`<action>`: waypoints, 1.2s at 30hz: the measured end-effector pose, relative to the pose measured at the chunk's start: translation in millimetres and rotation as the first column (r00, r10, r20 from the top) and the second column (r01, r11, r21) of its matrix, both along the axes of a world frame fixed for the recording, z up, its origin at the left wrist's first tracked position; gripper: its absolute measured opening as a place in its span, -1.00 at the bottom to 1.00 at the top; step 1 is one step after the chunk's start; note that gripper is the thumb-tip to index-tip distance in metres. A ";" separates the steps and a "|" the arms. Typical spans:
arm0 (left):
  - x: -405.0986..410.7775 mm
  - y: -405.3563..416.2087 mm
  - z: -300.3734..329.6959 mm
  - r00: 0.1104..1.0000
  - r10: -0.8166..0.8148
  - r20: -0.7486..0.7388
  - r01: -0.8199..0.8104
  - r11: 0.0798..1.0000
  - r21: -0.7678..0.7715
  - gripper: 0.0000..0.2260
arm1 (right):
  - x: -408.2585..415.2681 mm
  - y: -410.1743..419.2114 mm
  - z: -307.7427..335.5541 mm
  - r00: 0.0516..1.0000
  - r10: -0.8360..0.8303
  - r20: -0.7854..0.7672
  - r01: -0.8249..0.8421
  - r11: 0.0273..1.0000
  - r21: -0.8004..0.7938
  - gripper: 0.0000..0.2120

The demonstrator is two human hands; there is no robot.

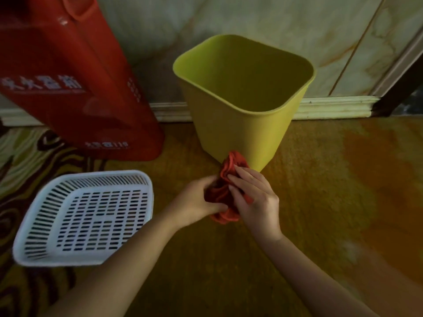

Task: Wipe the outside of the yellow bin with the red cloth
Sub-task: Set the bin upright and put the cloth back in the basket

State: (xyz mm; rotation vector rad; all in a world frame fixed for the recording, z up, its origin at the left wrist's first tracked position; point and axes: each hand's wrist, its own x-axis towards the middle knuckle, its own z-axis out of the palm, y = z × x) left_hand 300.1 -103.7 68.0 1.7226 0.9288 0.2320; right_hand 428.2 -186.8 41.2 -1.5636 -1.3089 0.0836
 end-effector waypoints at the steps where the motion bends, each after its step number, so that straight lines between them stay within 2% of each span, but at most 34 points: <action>1: -3.0 -0.5 -2.2 0.999 0.028 0.021 -0.029 0.999 0.020 -0.58 | -2.8 0.6 2.8 1.000 0.018 0.005 -0.018 1.000 -0.005 -0.77; 4: -14.4 -1.5 -6.5 0.986 0.148 0.074 -0.151 0.988 0.024 -0.68 | -7.8 2.6 11.1 0.997 0.077 0.016 -0.076 0.996 -0.043 -0.75; 9: -28.4 -2.0 -7.3 0.928 0.331 0.172 -0.304 0.939 -0.162 -0.69 | -9.9 10.6 23.7 0.976 0.205 -0.071 -0.212 0.971 -0.107 -0.70; 12: -40.8 6.5 1.4 0.895 0.392 0.211 -0.316 0.893 -0.321 -0.74 | -10.3 19.7 32.1 0.947 0.297 -0.120 -0.315 0.932 -0.182 -0.62; 15: -61.5 23.2 16.8 0.900 0.390 0.197 -0.293 0.872 -0.391 -0.73 | -17.3 39.0 42.4 0.929 0.354 -0.112 -0.370 0.905 -0.210 -0.63; 20: -114.6 55.6 47.9 0.915 0.380 0.136 -0.311 0.878 -0.363 -0.73 | -60.6 85.7 61.3 0.918 0.395 -0.029 -0.394 0.906 -0.155 -0.71; 26: -192.2 86.6 78.9 0.870 0.492 0.041 -0.466 0.846 -0.258 -0.66 | -135.9 146.3 71.4 0.835 0.529 0.151 -0.512 0.848 -0.140 -0.72; 31: -260.1 96.9 66.6 0.756 0.653 -0.048 -0.646 0.732 -0.218 -0.67 | -194.3 173.7 49.8 0.776 0.604 0.181 -0.568 0.794 -0.217 -0.71; 36: -317.8 100.0 8.0 0.605 0.785 -0.138 -0.784 0.556 -0.277 -0.75 | -245.6 184.5 1.1 0.749 0.646 0.143 -0.577 0.744 -0.338 -0.72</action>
